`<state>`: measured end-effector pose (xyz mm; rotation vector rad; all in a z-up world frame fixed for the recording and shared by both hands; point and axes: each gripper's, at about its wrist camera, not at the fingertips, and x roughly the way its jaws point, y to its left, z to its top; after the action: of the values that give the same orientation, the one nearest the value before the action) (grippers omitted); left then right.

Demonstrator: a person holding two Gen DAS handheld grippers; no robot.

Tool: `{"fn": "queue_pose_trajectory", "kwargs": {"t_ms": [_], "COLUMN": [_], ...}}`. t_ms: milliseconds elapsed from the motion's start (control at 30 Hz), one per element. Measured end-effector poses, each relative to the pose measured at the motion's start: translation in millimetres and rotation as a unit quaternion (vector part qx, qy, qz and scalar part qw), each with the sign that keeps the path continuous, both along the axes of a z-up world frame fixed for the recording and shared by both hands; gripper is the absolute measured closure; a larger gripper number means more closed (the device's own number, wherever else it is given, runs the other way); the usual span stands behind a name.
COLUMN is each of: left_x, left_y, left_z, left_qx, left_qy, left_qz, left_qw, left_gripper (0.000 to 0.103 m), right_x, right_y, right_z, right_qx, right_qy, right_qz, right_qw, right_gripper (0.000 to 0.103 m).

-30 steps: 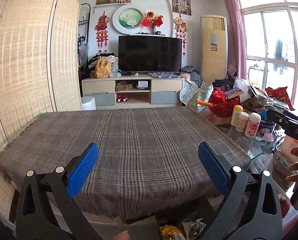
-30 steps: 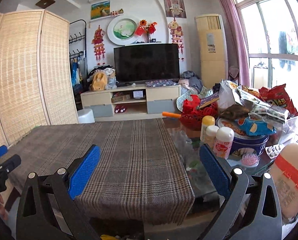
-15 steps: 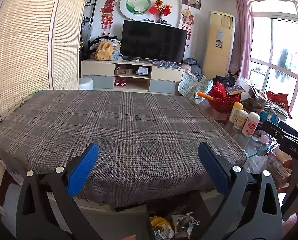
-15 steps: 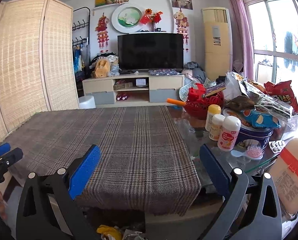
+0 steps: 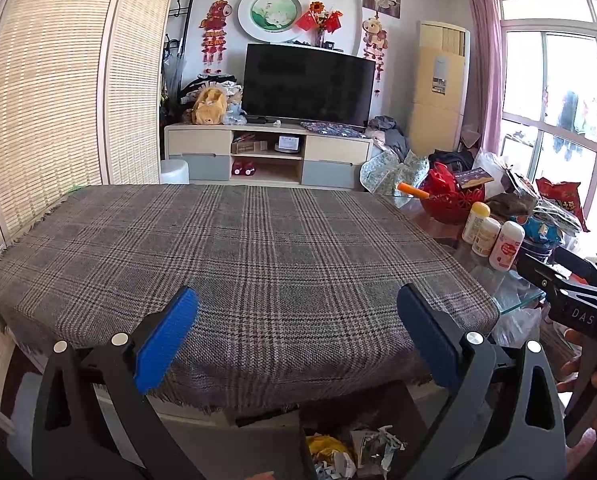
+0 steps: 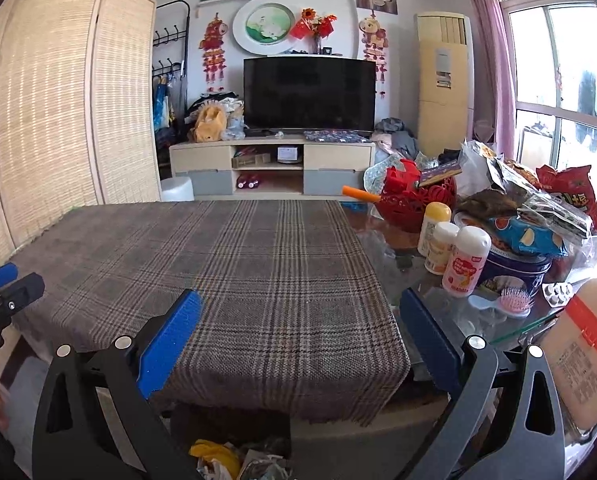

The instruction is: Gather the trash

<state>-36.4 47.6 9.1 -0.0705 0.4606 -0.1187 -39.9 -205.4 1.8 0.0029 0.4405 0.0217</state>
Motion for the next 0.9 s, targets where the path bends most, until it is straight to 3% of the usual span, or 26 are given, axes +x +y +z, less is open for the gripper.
{"fn": "queue_pose_trajectory", "kwargs": {"t_ms": [900], "left_x": [-1], "left_y": [-9], "left_z": [1], "left_qx": [0.006], "left_qy": [0.000], "left_qz": [-0.001], "left_qw": [1.0000], "left_gripper": [0.008], "right_x": [1], "right_y": [-14], "right_z": [0], "right_qx": [0.018], "right_qy": [0.012], "right_qz": [-0.014], "right_qw": [1.000], "right_gripper": [0.003]}}
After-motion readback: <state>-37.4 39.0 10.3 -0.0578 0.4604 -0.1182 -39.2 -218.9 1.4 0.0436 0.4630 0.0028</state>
